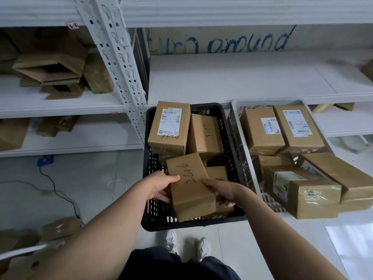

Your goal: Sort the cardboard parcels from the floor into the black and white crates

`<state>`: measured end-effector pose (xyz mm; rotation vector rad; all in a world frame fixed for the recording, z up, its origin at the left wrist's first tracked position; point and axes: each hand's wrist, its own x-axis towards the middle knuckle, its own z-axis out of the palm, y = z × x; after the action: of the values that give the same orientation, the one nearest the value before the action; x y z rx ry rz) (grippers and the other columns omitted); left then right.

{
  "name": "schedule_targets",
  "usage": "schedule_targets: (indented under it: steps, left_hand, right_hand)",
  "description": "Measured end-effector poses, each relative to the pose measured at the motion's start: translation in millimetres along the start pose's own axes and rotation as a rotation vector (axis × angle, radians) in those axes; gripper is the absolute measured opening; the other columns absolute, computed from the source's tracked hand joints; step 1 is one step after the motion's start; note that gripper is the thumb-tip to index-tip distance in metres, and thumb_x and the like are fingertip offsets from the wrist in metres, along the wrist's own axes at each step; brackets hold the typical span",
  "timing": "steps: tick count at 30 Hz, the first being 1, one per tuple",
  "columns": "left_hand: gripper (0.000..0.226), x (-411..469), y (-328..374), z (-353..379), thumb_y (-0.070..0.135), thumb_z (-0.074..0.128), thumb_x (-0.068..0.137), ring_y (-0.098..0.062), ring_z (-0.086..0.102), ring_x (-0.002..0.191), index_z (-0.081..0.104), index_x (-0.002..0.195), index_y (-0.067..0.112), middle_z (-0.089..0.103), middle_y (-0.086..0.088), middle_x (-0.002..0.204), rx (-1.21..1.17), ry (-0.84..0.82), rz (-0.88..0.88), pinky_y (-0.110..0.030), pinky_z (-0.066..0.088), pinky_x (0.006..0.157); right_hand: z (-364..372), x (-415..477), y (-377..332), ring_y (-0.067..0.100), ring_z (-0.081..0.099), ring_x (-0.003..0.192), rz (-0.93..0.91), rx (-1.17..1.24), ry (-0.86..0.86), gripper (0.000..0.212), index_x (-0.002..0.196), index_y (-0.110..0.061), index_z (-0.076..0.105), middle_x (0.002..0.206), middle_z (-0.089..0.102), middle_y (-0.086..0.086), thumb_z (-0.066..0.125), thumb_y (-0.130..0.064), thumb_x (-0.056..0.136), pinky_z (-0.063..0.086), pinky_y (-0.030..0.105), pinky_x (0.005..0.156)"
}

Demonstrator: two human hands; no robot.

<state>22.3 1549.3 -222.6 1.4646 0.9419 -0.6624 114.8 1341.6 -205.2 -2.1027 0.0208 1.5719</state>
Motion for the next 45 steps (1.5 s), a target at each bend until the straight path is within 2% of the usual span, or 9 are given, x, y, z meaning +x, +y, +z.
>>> schedule_targets:
  steps: [9,13,16,19,24,28,33,38,45]
  left_hand:
    - [0.034,15,-21,-16,0.032,0.055,0.098,-0.031,0.061,0.109,0.057,0.125,0.011,0.062,-0.011,0.122,0.145,0.122,-0.027,-0.039,0.059,0.078]
    - [0.032,32,-24,-15,0.027,0.052,0.099,-0.032,0.063,0.105,0.055,0.126,0.01,0.061,-0.012,0.123,0.323,0.135,-0.057,-0.044,0.059,0.081]
    - [0.056,48,-25,-13,0.024,0.052,0.098,-0.032,0.059,0.111,0.029,0.149,0.018,0.052,-0.013,0.136,0.486,0.16,-0.078,-0.042,0.058,0.084]
    - [0.075,56,-20,-12,0.017,0.049,0.1,-0.027,0.054,0.117,-0.001,0.156,0.024,0.039,-0.013,0.149,0.658,0.188,-0.083,-0.035,0.051,0.09]
    - [0.094,60,-24,-11,0.015,0.058,0.095,-0.023,0.056,0.087,-0.014,0.153,0.033,0.051,-0.013,0.129,0.596,0.137,-0.078,-0.034,0.054,0.066]
    - [0.098,64,-32,-7,0.014,0.056,0.096,-0.023,0.058,0.085,-0.026,0.149,0.027,0.056,-0.015,0.116,0.666,0.081,-0.154,-0.03,0.052,0.068]
    - [0.103,68,-25,-5,0.006,0.058,0.093,-0.015,0.052,0.068,-0.023,0.15,0.032,0.055,-0.007,0.098,0.687,0.143,-0.173,-0.027,0.048,0.057]
    - [0.113,70,-28,-5,0.016,0.071,0.087,-0.02,0.06,0.078,-0.021,0.15,0.036,0.06,-0.012,0.113,0.694,0.163,-0.119,-0.031,0.05,0.066]
    - [0.1,74,-36,-10,0.009,0.062,0.09,-0.021,0.057,0.087,-0.012,0.152,0.038,0.038,-0.019,0.137,0.842,0.256,-0.028,-0.032,0.051,0.073]
  right_hand:
    - [30,39,-27,0.015,0.054,0.068,-0.108,-0.008,0.153,0.036,0.093,-0.006,0.063,0.081,0.06,0.005,0.053,-0.041,0.097,0.048,0.028,0.067]
    - [44,62,-28,0.016,0.055,0.07,-0.101,-0.03,0.154,0.03,0.12,-0.002,0.062,0.087,0.059,0.005,0.051,-0.018,0.097,0.051,0.028,0.067]
    - [51,74,-28,0.02,0.058,0.087,-0.132,-0.037,0.129,0.038,0.131,-0.011,0.058,0.104,0.058,0.003,0.049,-0.01,0.094,0.053,0.032,0.078]
    - [51,83,-32,0.031,0.065,0.101,-0.119,-0.03,0.083,0.033,0.121,-0.01,0.062,0.112,0.065,0.014,0.044,-0.006,0.094,0.057,0.04,0.087]
    - [48,94,-29,0.033,0.066,0.101,-0.151,-0.006,0.167,0.031,0.109,-0.005,0.069,0.107,0.068,0.016,0.049,0.001,0.087,0.057,0.046,0.087]
    - [55,103,-25,0.031,0.068,0.096,-0.096,0.033,0.059,0.037,0.11,-0.003,0.07,0.11,0.069,0.021,0.042,0.006,0.087,0.058,0.045,0.087]
    - [55,98,-30,0.031,0.066,0.102,-0.129,-0.032,-0.007,0.04,0.116,-0.005,0.068,0.111,0.069,0.016,0.046,0.001,0.084,0.056,0.041,0.09]
    - [55,95,-24,0.028,0.064,0.094,-0.148,0.074,0.014,0.036,0.106,-0.006,0.07,0.096,0.068,0.01,0.047,0.003,0.081,0.056,0.035,0.076]
    - [61,102,-16,0.029,0.064,0.09,-0.148,0.203,0.053,0.037,0.102,-0.005,0.071,0.09,0.068,0.011,0.044,0.009,0.082,0.057,0.038,0.081]
